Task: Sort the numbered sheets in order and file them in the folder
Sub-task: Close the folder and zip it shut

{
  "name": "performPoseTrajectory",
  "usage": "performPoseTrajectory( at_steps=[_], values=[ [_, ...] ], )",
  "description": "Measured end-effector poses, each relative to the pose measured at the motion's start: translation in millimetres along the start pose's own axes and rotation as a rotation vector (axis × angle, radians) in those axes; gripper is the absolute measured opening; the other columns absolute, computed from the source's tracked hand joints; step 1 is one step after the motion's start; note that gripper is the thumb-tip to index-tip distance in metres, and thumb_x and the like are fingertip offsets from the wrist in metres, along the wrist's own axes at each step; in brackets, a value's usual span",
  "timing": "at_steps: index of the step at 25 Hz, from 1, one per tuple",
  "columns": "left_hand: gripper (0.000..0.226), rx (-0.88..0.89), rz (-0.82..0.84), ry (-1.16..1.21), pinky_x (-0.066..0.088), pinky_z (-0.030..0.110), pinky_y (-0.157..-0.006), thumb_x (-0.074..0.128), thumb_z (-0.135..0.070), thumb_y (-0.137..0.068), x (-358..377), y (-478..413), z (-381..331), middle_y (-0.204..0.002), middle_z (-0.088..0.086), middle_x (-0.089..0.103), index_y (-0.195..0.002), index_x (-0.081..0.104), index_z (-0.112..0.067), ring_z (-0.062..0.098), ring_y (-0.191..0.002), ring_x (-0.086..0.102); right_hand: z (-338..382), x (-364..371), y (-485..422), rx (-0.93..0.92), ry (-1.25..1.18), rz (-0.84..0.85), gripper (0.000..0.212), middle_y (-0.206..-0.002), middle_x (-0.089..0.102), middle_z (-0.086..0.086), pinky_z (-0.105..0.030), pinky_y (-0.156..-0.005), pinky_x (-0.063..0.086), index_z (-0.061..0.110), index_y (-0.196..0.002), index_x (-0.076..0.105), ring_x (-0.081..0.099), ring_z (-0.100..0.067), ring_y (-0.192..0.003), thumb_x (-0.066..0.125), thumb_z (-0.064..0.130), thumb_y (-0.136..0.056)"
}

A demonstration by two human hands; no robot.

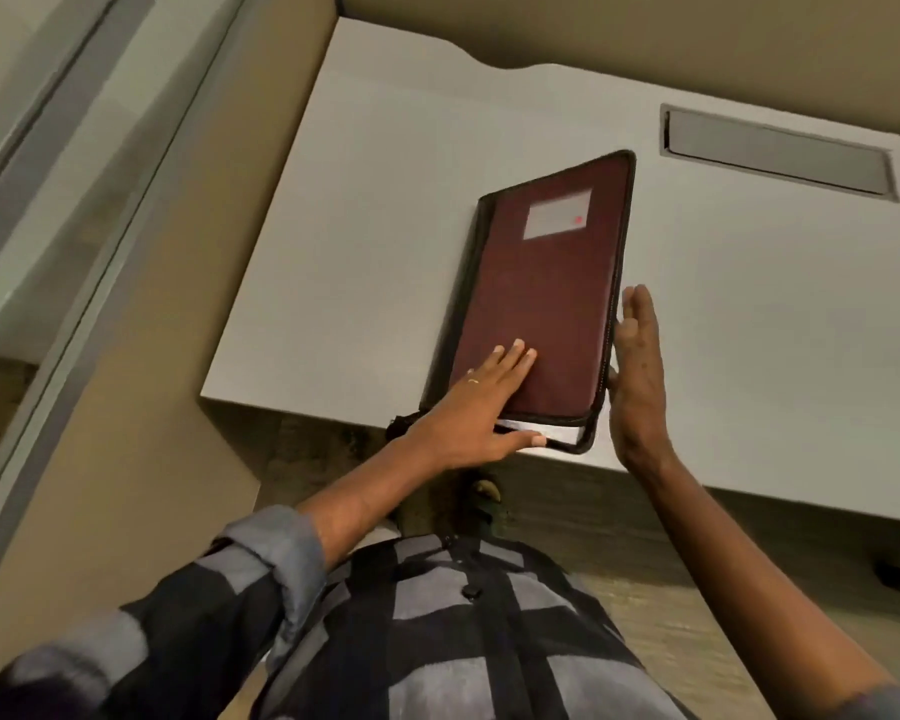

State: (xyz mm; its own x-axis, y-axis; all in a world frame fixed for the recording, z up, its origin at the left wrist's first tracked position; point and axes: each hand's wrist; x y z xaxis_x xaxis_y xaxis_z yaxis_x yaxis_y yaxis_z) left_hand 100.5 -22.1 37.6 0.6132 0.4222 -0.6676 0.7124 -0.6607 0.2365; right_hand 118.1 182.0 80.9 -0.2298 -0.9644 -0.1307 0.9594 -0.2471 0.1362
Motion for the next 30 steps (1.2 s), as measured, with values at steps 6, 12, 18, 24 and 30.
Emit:
performPoseTrajectory(
  at_steps=[6,12,18,24,30],
  values=[
    [0.096,-0.104,0.078,-0.335,0.011,0.056,-0.127,0.059,-0.05,-0.097,28,17,73,-0.169,-0.003,-0.017,-0.163,-0.007,-0.026,0.021,-0.156,-0.017,-96,-27,13,-0.016,0.708,0.138,0.06,-0.171,0.006,0.007,-0.053,-0.127,0.008,0.026,-0.155,0.039,-0.009,-0.019,-0.157,0.048,0.052,-0.103],
    [0.08,-0.21,-0.107,-0.048,0.033,0.046,-0.121,0.066,-0.015,-0.096,24,50,98,-0.167,0.001,0.022,-0.162,0.02,-0.022,0.023,-0.146,0.034,-147,-14,19,-0.107,1.153,0.349,0.086,-0.17,-0.011,-0.006,-0.051,-0.127,0.0,0.018,-0.163,0.002,-0.013,-0.029,-0.156,0.02,0.07,-0.098],
    [0.085,-0.376,-0.158,0.198,0.048,0.036,-0.108,0.071,-0.001,-0.091,13,53,95,-0.14,0.004,0.058,-0.159,0.029,-0.031,0.014,-0.119,0.059,-151,-27,-5,-0.135,1.117,0.414,0.089,-0.171,-0.009,-0.002,-0.046,-0.127,0.0,0.024,-0.163,-0.001,-0.01,-0.025,-0.157,0.028,0.074,-0.095],
    [0.084,-0.403,-0.222,0.248,0.05,0.029,-0.102,0.073,0.004,-0.088,21,51,96,-0.124,0.002,0.07,-0.156,0.038,-0.031,0.008,-0.108,0.063,-109,28,20,-0.194,0.877,0.139,0.04,-0.14,0.058,-0.008,-0.046,-0.113,0.043,0.015,-0.136,0.057,0.055,-0.023,-0.129,0.057,0.036,-0.101],
    [0.086,-0.371,-0.143,0.3,0.054,0.024,-0.094,0.072,0.0,-0.09,22,45,103,-0.124,0.002,0.072,-0.158,0.031,-0.033,0.013,-0.11,0.068,-110,109,64,0.058,0.488,0.303,0.044,-0.112,0.072,0.0,-0.024,-0.088,0.06,0.015,-0.124,0.064,0.07,-0.002,-0.093,0.081,0.03,-0.086]
  ],
)
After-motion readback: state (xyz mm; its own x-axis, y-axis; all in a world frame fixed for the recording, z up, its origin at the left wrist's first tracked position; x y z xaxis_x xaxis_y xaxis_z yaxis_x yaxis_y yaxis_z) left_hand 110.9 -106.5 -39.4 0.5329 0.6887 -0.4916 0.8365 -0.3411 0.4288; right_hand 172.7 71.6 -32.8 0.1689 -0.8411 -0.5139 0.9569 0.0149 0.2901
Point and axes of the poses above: each hand's wrist, its own y-axis away from the middle knuckle, its own x-axis out of the palm, z = x × y
